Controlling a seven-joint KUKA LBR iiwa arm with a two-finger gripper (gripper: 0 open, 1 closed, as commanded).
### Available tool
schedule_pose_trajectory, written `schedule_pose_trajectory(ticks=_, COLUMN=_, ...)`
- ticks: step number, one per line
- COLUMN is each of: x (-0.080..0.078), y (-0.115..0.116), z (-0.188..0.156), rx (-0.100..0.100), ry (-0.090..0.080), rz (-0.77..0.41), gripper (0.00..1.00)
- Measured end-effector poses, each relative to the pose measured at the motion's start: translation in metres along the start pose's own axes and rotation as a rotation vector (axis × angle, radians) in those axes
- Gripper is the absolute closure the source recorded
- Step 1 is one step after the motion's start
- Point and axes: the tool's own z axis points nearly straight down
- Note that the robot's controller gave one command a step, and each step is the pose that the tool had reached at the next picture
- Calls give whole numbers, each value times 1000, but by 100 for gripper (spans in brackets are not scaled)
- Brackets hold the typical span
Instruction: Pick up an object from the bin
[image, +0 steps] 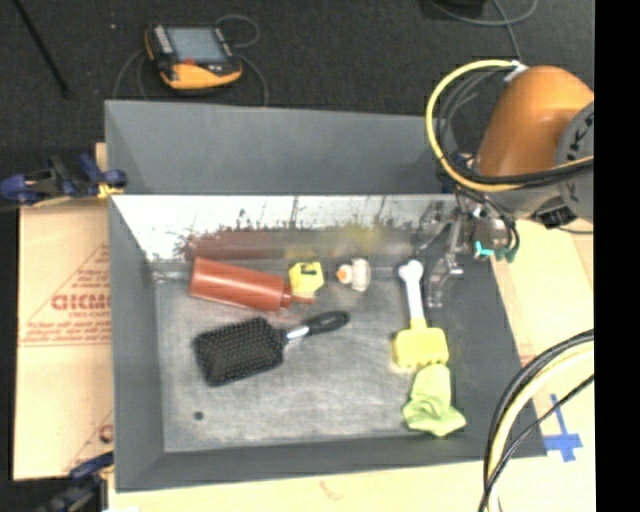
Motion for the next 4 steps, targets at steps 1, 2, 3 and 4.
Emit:
schedule_pose_trajectory(ticks=1, x=-2, y=0, z=-5, rx=2, ry=-8, rz=-3, gripper=0)
schedule_pose_trajectory(ticks=2, x=32, y=-1, z=54, rx=2, ry=-10, rz=-397, gripper=0)
schedule_pose_trajectory(ticks=3, x=45, y=-6, z=62, rx=-2, ry=-6, rz=-406, gripper=0)
schedule_pose_trajectory(ticks=4, x=41, y=-11, z=58, rx=1, ry=-9, rz=-301, gripper=0)
